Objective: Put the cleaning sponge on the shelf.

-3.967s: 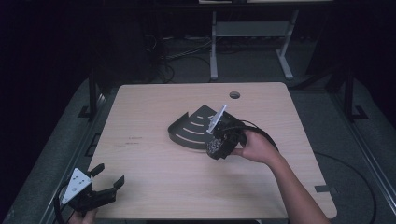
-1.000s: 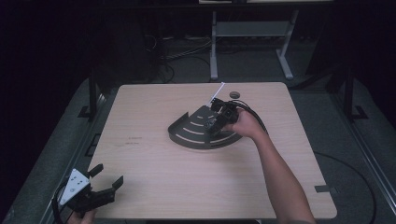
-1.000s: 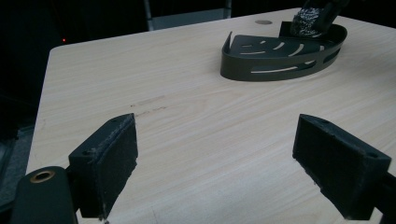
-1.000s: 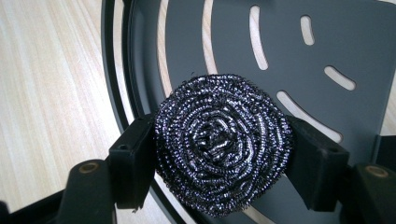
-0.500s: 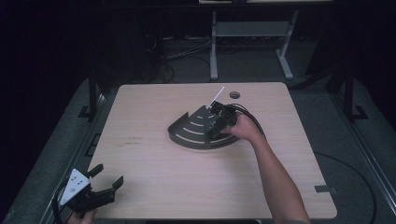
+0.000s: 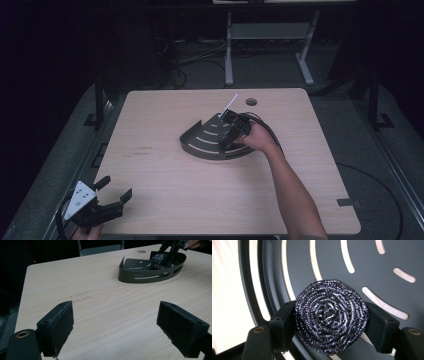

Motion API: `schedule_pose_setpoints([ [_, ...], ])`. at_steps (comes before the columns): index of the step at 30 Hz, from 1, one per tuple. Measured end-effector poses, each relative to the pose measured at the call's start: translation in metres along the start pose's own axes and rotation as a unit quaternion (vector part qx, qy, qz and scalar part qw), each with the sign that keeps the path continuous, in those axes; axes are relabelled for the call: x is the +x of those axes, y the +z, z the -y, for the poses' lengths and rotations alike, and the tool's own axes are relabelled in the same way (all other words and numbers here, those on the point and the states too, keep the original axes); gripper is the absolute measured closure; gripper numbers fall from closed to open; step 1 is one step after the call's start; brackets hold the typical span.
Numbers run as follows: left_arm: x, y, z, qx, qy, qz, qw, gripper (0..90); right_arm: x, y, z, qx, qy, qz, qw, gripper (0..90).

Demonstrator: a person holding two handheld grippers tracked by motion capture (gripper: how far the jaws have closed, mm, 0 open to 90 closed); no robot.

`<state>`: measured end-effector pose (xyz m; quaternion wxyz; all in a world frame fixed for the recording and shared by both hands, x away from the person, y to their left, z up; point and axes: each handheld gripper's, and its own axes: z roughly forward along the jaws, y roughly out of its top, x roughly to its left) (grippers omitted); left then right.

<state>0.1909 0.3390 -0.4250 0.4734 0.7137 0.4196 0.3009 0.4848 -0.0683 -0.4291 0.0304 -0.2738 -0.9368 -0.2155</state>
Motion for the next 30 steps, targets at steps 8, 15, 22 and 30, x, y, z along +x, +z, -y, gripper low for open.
schedule_pose_setpoints([
  [8,0.0004,-0.0001,-0.0001,0.0,0.0,-0.001,1.0,13.3,-0.0019,0.0033,0.0011,0.004,0.005,0.0,1.0,30.0],
  [15,0.0,0.0005,-0.0007,0.0,0.001,-0.001,1.0,13.2,-0.0023,0.0036,0.0012,0.003,0.005,-0.001,1.0,30.6],
  [22,-0.0004,0.0014,-0.001,-0.001,-0.001,-0.001,1.0,13.2,-0.0026,0.0007,0.0023,0.004,0.006,0.001,1.0,30.7],
  [30,-0.0008,0.0038,-0.0011,0.003,0.0,0.0,1.0,13.2,-0.0054,-0.0058,0.0044,-0.008,0.011,-0.002,0.9999,26.1],
])
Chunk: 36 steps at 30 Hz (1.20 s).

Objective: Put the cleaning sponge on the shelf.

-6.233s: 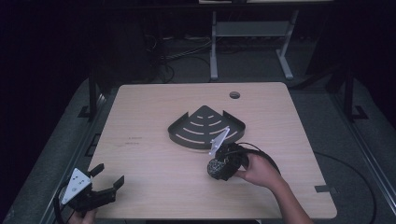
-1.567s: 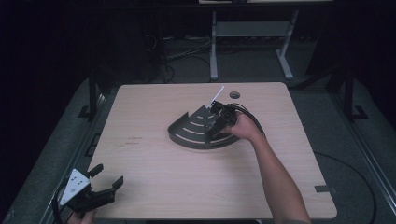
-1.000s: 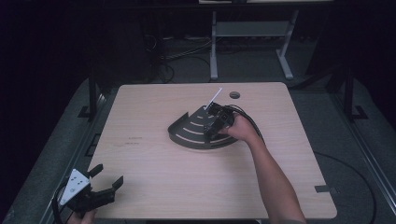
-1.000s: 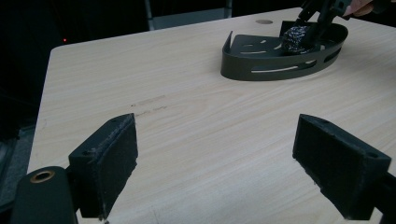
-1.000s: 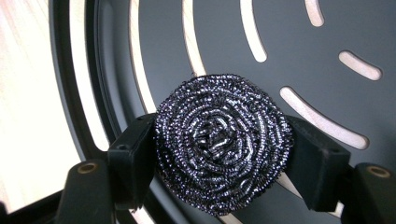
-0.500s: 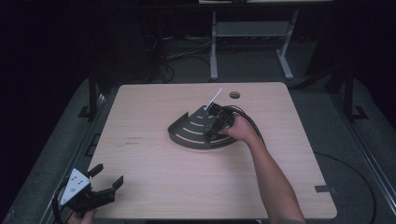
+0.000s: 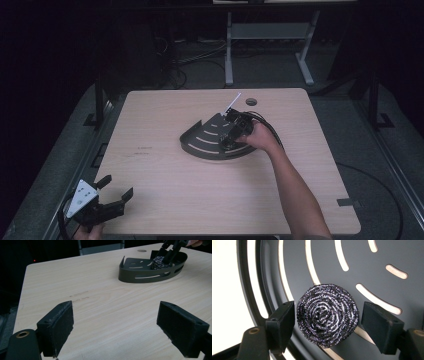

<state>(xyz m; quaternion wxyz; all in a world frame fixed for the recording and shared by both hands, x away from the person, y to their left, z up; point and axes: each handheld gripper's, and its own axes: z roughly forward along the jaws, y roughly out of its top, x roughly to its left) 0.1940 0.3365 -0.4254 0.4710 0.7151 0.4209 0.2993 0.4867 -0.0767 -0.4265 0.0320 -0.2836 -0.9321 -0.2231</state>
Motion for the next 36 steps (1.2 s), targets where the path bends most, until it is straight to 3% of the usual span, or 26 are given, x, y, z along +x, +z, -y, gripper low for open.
schedule_pose_setpoints([
  [9,0.0,0.0,0.0,0.0,0.0,-0.001,1.0,13.2,0.006,-0.011,0.0,-0.01,-0.006,0.002,0.9999,23.1],
  [13,0.0,0.001,0.0,0.002,0.003,0.0,1.0,13.2,0.01,-0.016,0.002,-0.027,-0.013,0.004,0.9996,22.7],
  [36,0.0,0.0,0.0,0.001,0.003,0.0,1.0,13.3,0.015,-0.032,0.013,-0.026,-0.012,0.007,0.9996,21.8],
])
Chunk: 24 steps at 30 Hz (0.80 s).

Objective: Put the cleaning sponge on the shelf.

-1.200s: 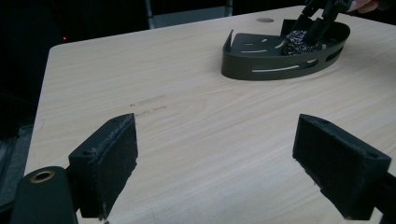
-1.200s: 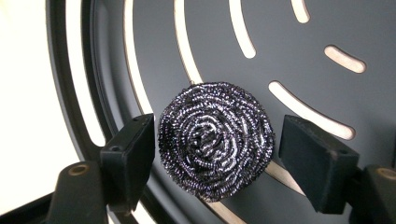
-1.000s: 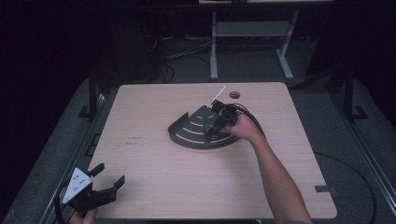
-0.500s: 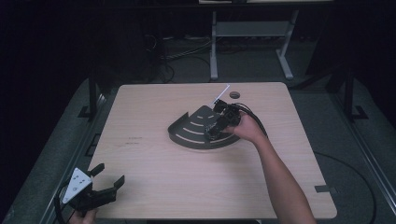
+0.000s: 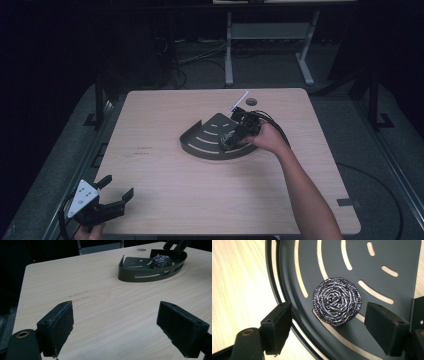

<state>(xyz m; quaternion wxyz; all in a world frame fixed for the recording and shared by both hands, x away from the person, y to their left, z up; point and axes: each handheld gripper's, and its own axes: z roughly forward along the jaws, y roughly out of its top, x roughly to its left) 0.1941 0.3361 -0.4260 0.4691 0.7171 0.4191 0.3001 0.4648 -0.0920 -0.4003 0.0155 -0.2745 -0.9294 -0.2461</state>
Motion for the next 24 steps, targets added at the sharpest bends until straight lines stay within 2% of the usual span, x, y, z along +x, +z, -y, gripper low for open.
schedule_pose_setpoints([
  [16,-0.002,0.0,0.0,0.0,0.003,0.001,1.0,13.3,0.016,-0.016,0.001,-0.014,-0.024,0.004,0.9996,21.9],
  [24,-0.002,0.0,0.0,0.0,0.004,0.001,1.0,13.3,0.02,-0.019,0.006,-0.019,-0.028,-0.005,0.9994,21.9],
])
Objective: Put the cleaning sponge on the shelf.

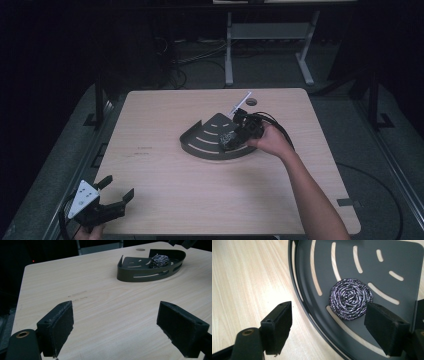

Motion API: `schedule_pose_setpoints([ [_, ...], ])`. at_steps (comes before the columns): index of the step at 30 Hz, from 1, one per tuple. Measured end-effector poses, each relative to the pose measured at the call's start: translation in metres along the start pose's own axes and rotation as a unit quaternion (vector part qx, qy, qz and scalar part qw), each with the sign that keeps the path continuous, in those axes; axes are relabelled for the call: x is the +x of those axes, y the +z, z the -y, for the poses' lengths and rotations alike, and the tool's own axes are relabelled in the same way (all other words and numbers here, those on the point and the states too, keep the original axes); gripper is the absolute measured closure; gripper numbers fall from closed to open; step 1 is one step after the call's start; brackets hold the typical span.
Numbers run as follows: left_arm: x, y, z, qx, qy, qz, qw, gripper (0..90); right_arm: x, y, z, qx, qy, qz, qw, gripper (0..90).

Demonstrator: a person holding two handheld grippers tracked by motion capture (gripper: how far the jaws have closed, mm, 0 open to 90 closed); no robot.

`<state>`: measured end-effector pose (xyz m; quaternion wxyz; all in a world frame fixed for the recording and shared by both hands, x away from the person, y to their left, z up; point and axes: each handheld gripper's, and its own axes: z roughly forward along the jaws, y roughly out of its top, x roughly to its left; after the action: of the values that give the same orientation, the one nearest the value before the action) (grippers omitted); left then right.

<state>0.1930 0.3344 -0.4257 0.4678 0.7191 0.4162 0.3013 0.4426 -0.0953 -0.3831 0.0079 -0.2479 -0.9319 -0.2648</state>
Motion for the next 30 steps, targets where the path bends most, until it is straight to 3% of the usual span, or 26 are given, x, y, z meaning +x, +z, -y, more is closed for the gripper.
schedule_pose_setpoints([
  [20,-0.001,0.0,0.0,0.002,0.002,0.0,1.0,13.3,0.011,-0.016,0.022,-0.019,-0.004,-0.002,0.9998,21.9],
  [30,-0.001,0.0,0.0,0.002,0.002,0.0,1.0,13.3,0.015,-0.019,0.034,-0.01,-0.005,0.002,0.9999,22.0],
])
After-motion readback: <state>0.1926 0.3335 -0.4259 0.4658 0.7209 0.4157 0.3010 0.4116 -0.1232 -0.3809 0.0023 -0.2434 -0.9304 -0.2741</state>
